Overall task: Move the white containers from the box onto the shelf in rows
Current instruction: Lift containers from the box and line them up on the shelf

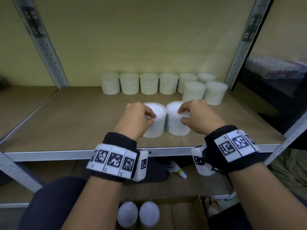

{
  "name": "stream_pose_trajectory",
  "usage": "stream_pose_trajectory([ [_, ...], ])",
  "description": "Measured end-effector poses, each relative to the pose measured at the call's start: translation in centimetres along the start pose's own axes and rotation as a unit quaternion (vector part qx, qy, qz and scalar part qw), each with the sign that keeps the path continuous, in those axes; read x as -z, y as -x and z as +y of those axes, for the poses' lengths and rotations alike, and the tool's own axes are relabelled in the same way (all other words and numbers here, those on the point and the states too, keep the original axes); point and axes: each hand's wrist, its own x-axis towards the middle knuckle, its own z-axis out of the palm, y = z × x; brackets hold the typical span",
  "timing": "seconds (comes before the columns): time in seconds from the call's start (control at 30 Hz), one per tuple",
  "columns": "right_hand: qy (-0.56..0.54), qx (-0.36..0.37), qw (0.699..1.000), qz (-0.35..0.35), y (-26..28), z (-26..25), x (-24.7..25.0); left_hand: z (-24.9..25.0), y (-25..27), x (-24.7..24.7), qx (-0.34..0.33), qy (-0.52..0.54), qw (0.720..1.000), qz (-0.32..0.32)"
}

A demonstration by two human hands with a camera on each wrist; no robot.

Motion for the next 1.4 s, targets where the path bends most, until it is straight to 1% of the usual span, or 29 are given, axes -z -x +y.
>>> stream_pose_trajectory([
  [0.17,0.038,-0.007,0.999,-0.006,-5.1,0.5,-0.4,0.5,-4.3,-0.4,-0.005,-0.013,1.0,-0.021],
  [0.47,0.036,-0.018,0.999,0.02,-11.8,1.3,-1.5,-0.4,-11.3,-1.5,-0.016,-0.025,0.999,-0.016],
  [0.67,0.023,-0.025,0.999,0.024,-15.0,1.9,-1.9,-1.2,-14.7,-2.4,-0.021,-0.02,1.0,-0.001],
  [0.83,0.021,-0.023,0.999,0.039,-16.3,2.1,-2.6,-1.9,-16.4,-3.0,-0.02,-0.016,1.0,0.007],
  [0.9,0.024,-0.026,0.999,0.037,-16.5,2.1,-2.7,-2.1,-16.7,-3.2,-0.025,-0.018,0.999,0.012],
  [1.0,0.024,-0.019,1.0,0.005,-15.9,2.0,-2.5,-2.4,-16.5,-3.6,-0.034,-0.025,0.999,0.017],
  [1.1,0.044,0.0,0.999,-0.025,-14.6,1.7,-2.2,-2.3,-15.5,-3.4,-0.035,-0.054,0.998,-0.02],
  [1.17,0.051,0.004,0.999,-0.008,-13.2,1.5,-2.4,-2.1,-14.3,-3.2,-0.038,-0.068,0.996,-0.046],
  [1.2,0.049,0.007,0.999,0.003,-12.4,1.3,-2.6,-2.0,-13.6,-2.9,-0.041,-0.067,0.996,-0.047],
  [1.3,0.026,0.008,1.0,0.01,-9.4,0.8,-2.9,-1.7,-10.8,-2.1,-0.052,-0.053,0.997,-0.03],
  [1.4,0.007,0.014,1.0,0.008,-5.9,0.2,-3.0,-1.9,-7.1,-1.1,-0.056,-0.048,0.997,-0.03],
])
